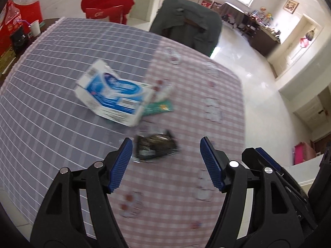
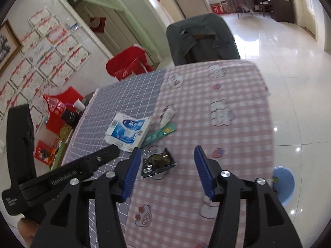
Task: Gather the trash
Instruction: 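Move both open tools back over the remaining trash, then grasp the blue-white medicine box with the left tool while the right grasps the dark wrapper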
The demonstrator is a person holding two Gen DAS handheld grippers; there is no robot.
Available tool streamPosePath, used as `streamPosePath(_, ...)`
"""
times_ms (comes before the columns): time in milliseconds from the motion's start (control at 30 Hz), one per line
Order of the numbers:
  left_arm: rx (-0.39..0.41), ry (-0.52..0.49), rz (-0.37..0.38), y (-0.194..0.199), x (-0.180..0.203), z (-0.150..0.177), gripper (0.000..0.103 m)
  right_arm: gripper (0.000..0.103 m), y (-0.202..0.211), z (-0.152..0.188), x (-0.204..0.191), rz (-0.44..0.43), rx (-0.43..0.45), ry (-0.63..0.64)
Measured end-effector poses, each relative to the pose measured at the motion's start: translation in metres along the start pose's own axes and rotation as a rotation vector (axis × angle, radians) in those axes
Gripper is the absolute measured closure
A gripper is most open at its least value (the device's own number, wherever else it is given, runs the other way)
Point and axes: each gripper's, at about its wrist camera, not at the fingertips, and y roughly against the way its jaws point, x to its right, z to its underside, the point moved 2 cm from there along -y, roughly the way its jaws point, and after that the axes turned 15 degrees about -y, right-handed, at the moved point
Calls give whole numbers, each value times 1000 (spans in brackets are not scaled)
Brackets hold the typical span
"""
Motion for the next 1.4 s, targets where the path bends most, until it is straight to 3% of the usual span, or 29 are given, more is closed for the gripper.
streamPosePath(233, -50, -75, -39, -42, -48, -5, 33, 47, -58, 12, -16, 79, -30, 56)
streamPosePath(467, -96, -223, -68, -92, -46, -8, 33, 47, -98, 11, 1, 140, -60, 15)
streamPosePath(667, -122, -272, -89, -127, -40, -12, 33, 46, -116, 3, 13, 167, -45, 12)
streamPosePath(733, -136, -255, -73, -138, -44, -14, 42, 46, -122, 2, 14, 162, -53, 21)
streamPosePath(900, -132, -224, -73, -152, -54, -14, 51, 46, -143, 9, 16, 83, -146, 1)
streamPosePath(1000, -96, -237, -77, -148, -53, -16, 73, 46, -154, 17, 18, 73, -187, -18)
streamPosePath(1133, -61, -221, -52, -140, -55, -16, 85, 46, -161, 22, 19, 51, -210, -36)
streamPosePath(1400, 7, -119, -4, -105, -72, -13, 90, 42, -170, 20, 18, -39, -224, -52)
